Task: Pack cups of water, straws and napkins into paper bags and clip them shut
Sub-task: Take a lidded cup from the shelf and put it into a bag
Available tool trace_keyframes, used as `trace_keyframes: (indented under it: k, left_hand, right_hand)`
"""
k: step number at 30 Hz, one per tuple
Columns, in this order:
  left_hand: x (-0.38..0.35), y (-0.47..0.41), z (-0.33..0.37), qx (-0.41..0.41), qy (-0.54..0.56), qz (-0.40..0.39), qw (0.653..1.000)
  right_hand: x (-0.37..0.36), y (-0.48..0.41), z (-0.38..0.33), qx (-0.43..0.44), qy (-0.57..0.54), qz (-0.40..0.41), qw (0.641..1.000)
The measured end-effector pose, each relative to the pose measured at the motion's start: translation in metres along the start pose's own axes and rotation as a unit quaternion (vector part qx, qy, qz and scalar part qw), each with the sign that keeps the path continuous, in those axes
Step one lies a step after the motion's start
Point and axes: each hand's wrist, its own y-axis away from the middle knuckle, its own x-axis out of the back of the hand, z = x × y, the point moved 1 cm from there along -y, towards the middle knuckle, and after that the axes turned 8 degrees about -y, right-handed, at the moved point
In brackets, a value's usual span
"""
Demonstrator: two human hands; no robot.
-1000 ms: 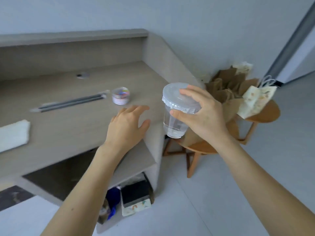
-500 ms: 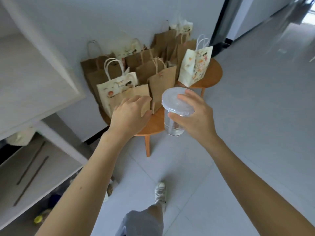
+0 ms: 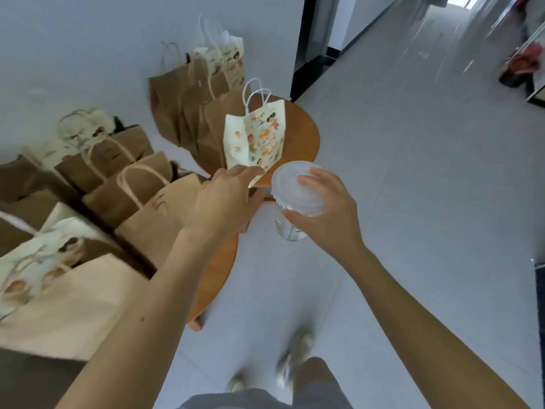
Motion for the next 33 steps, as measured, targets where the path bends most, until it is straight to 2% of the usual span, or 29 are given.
trace_keyframes:
  k: [4,8,14,23,33]
  left_hand:
    - [-0.045,-0.095,0.025,0.021,-0.020,-0.028,0.999]
    - [-0.077,-0.189,0.059,0.070,-0.016,-0.014,0.997]
    - [-0.100,-0.303,0.076,0.091,-0.024,0.008,0.996]
    - [-0.138,-0.438,0.033,0.178,-0.062,0.013,0.982]
    - [-0.142,-0.563,-0.041,0.283,-0.083,0.016,0.955]
  right_hand:
    - [0.019,-0.075,0.077,0.001,-0.002,-0.011,1.000]
    - [0.045,-0.159,0.149,0.002,-0.017,-0.040,0.999]
    - [0.064,-0.274,0.219,0.016,-0.030,-0.074,0.997]
    - [0.008,-0.423,0.294,0.038,-0.068,-0.166,0.983]
    - [-0.073,-0.581,0.331,0.091,-0.111,-0.203,0.969]
